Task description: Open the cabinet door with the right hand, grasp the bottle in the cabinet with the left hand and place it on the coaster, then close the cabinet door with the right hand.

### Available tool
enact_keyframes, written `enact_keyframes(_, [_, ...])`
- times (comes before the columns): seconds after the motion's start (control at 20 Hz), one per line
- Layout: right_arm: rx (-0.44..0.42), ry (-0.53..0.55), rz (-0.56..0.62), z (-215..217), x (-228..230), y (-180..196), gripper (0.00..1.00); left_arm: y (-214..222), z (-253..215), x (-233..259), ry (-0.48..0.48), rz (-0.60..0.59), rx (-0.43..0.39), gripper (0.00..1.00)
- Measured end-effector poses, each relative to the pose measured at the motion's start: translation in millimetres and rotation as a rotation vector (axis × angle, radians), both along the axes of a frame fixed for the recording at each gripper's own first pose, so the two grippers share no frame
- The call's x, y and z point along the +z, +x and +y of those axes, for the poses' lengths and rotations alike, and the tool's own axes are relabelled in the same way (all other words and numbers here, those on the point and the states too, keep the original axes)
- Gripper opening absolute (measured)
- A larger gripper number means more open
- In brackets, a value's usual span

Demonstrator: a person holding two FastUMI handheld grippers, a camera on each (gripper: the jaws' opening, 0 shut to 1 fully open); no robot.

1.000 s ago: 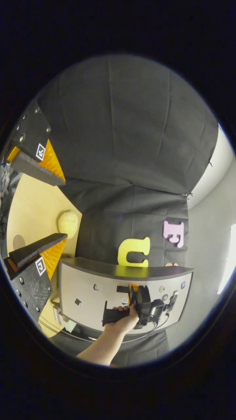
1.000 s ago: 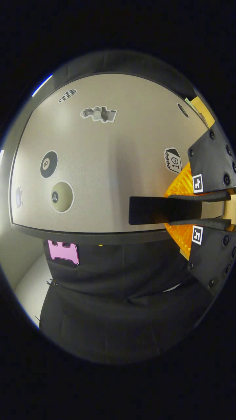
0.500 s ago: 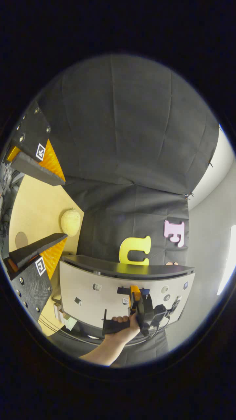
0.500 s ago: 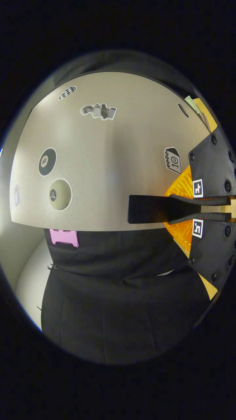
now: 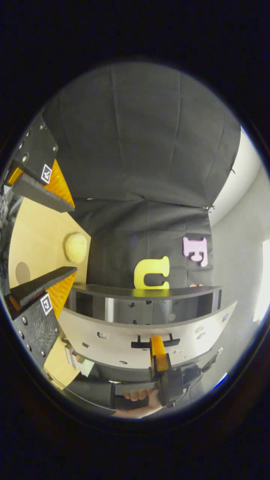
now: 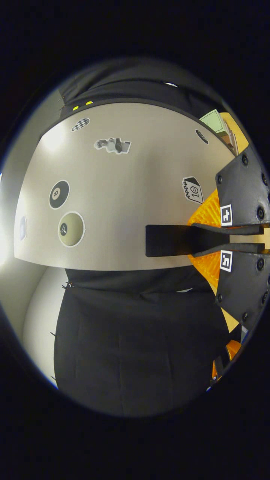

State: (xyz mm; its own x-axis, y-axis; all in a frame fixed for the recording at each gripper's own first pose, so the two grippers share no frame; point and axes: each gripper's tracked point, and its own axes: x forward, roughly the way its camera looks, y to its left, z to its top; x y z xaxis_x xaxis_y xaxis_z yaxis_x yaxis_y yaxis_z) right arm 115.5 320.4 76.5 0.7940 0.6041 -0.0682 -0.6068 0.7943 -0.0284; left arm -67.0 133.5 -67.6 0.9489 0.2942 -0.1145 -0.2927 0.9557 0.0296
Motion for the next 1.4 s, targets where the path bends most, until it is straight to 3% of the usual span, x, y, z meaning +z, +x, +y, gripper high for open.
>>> enact_keyframes(0.1, [0.01, 0.005, -0.009, -9.8, -0.2, -2.1, 0.06, 0.8, -6.4, 2.5, -0.001, -0.016, -0.007, 0.87])
enact_keyframes(0.25, [0.021, 0.022, -0.01, -20.8, -0.5, -5.9, 0.1, 5.3, -20.3, 1.3, -0.032, -0.02, -0.031, 0.87])
enact_keyframes(0.45, [0.007, 0.038, 0.003, -30.9, 1.0, 2.2, 0.06, 15.7, -37.8, -1.9, -0.049, -0.008, -0.073, 0.87])
enact_keyframes(0.55, [-0.033, 0.044, 0.005, -34.7, 2.5, 2.1, 0.1, 25.2, -51.8, -2.7, -0.056, -0.007, -0.103, 0.87])
enact_keyframes(0.6, [-0.057, 0.053, 0.011, -38.8, 1.2, 0.5, 0.06, 28.5, -57.4, -2.0, -0.061, -0.006, -0.118, 0.87])
enact_keyframes(0.65, [-0.078, 0.063, 0.015, -43.5, 0.0, -0.5, 0.1, 32.9, -64.0, -2.3, -0.071, -0.006, -0.132, 0.87])
enact_keyframes(0.7, [-0.099, 0.069, 0.02, -46.9, -0.5, -0.6, 0.05, 36.4, -70.6, -1.3, -0.084, -0.007, -0.148, 0.92])
enact_keyframes(0.8, [-0.134, 0.088, 0.025, -51.4, 0.1, -0.8, 0.09, 44.9, -83.4, -1.2, -0.1, -0.007, -0.177, 0.87])
enact_keyframes(1.1, [-0.298, 0.095, -0.027, -79.4, 6.3, 12.0, 0.08, 64.3, -112.2, 0.8, -0.082, 0.003, -0.252, 0.87])
enact_keyframes(1.15, [-0.332, 0.089, -0.04, -85.2, 6.1, 13.3, 0.04, 66.4, -115.3, -0.4, -0.084, 0.004, -0.262, 0.87])
enact_keyframes(1.2, [-0.365, 0.083, -0.049, -94.0, 5.8, 10.7, 0.08, 68.7, -118.5, -0.7, -0.086, 0.005, -0.27, 0.87])
enact_keyframes(1.3, [-0.41, 0.092, -0.06, -106.8, 7.0, 8.2, 0.04, 73.4, -124.7, -1.1, -0.092, 0.005, -0.287, 0.87])
enact_keyframes(1.4, [-0.433, 0.092, -0.066, -116.7, 7.4, 8.9, 0.06, 71.3, -128.2, -2.1, -0.094, 0.011, -0.306, 0.87])
